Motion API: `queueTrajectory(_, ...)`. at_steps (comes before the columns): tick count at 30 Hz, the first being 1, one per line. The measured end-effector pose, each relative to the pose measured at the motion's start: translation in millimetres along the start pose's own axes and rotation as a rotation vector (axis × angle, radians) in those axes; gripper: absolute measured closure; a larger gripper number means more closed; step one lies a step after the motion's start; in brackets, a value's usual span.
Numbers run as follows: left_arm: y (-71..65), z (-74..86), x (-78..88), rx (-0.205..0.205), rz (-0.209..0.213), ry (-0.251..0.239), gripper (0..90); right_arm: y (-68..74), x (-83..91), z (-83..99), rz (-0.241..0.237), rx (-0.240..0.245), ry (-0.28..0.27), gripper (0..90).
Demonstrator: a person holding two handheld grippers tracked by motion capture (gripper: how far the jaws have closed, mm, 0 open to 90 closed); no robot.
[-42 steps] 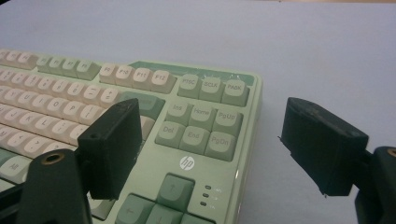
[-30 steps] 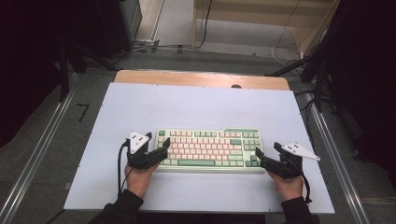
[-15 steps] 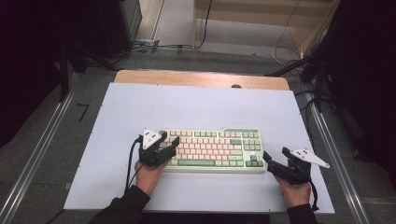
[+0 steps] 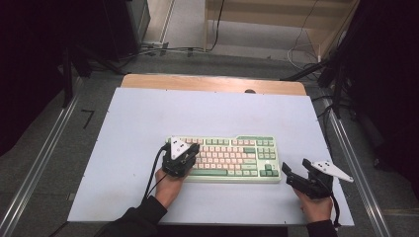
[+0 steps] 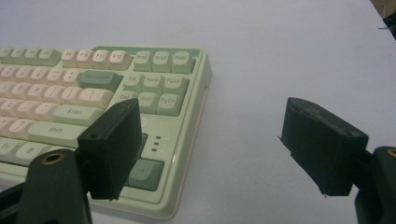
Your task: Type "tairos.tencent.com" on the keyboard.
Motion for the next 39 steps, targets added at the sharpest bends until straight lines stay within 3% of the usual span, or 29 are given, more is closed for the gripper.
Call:
queueTrajectory(3, -2.2, -0.2, -1.7, -0.007, -0.003, -0.001, 89.9, 0.6, -0.7, -0.2, -0.001, -0.002, 0.001, 18.7)
queueTrajectory(22, -13.7, 8.0, -16.7, -0.012, 0.026, 0.077, 90.0, 2.5, -2.9, -0.8, -0.008, 0.004, 0.003, 18.8)
queueTrajectory(39, -11.9, 10.7, -19.6, -0.002, 0.011, 0.113, 90.0, 3.9, -4.5, -1.2, -0.013, 0.007, 0.005, 18.8)
Point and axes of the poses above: each handheld gripper's, and its own axes: x roughly backward along the jaws, z roughly out of its underside, y roughly to its left, the point moved 5 cm from there along -x, roughly forward along the jaws, and after that the axes turned 9 degrees about -y, right-handed, at the moved point
